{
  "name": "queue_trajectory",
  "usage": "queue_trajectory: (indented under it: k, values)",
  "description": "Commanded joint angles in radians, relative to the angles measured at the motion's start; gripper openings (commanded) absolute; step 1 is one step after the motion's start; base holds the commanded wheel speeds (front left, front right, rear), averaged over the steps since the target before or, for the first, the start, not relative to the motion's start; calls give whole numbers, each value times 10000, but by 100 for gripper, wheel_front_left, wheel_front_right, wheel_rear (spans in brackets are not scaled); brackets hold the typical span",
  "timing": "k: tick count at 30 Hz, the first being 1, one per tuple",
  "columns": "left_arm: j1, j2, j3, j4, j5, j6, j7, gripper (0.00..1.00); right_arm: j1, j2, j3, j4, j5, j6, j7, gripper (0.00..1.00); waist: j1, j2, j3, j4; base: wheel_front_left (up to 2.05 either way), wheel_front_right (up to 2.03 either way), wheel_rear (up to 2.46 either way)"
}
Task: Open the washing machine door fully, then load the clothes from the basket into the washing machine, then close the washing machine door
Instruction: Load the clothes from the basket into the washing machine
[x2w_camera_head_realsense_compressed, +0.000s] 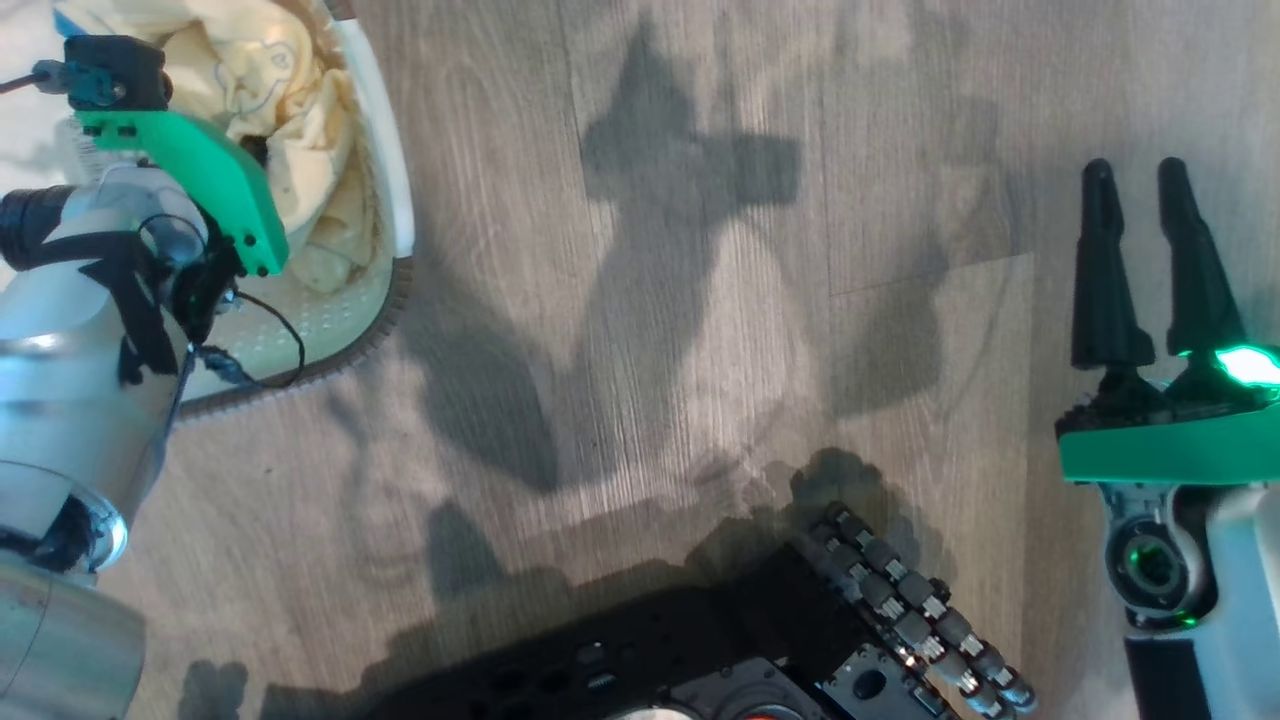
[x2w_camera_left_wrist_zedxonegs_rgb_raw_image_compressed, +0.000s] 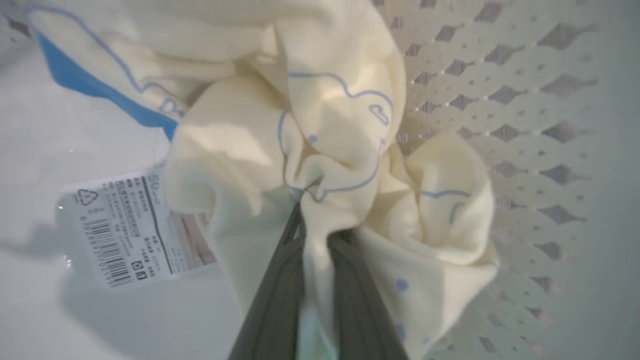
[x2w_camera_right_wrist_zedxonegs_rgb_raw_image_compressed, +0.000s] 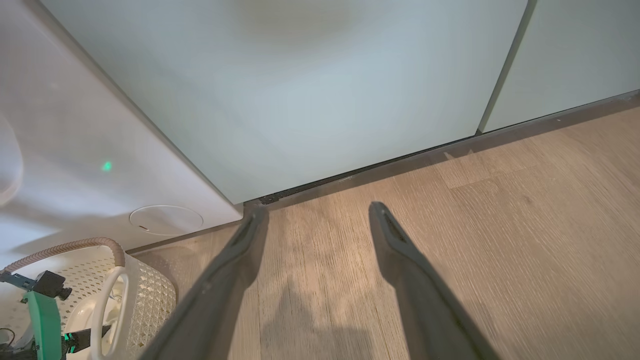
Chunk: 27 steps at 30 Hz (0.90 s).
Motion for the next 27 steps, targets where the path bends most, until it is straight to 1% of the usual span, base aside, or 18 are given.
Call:
queue_trajectory:
  k: [1, 4, 9, 10, 15, 19, 23, 24, 27]
  values:
    - [8, 264, 84, -1, -63, -3, -308, 0, 223, -154, -45, -248, -42, -29, -93, 100, 0, 0, -94, 130, 0, 0, 0]
    - [5, 180, 28, 20, -80, -3, -739, 0, 247, -154, -255, -261, -144, -29, -93, 100, 0, 0, -231, 339, 0, 0, 0]
    - [18, -58, 119, 158, -140, 14, -1761, 0, 320, -154, -629, -303, -410, -29, -93, 100, 0, 0, -553, 806, 0, 0, 0]
    - [18, -58, 119, 158, -140, 14, -1761, 0, 320, -154, -629, -303, -410, -29, -93, 100, 0, 0, -553, 806, 0, 0, 0]
    - [144, -213, 106, 114, 25, 101, -2593, 0, 441, -154, -1025, -365, -730, -29, -93, 100, 0, 0, -965, 1304, 0, 0, 0]
    - [367, -245, 213, -309, 206, 265, -2829, 0, 554, -154, -1293, -390, -975, -29, -93, 100, 0, 0, -1339, 1716, 0, 0, 0]
    - [671, -152, 690, -1458, 508, 566, -2858, 0, 682, -154, -1594, -435, -1232, -29, -93, 100, 0, 0, -1716, 2177, 0, 0, 0]
    - [1026, -75, 1022, -2285, 814, 831, -2860, 0, 763, -154, -1735, -437, -1368, -29, -93, 100, 0, 0, -1942, 2378, 0, 0, 0]
    - [1703, 8, 1603, -3574, 1272, 1200, -2861, 0, 916, -154, -1973, -438, -1537, -29, -93, 100, 0, 0, -2329, 2686, 0, 0, 0]
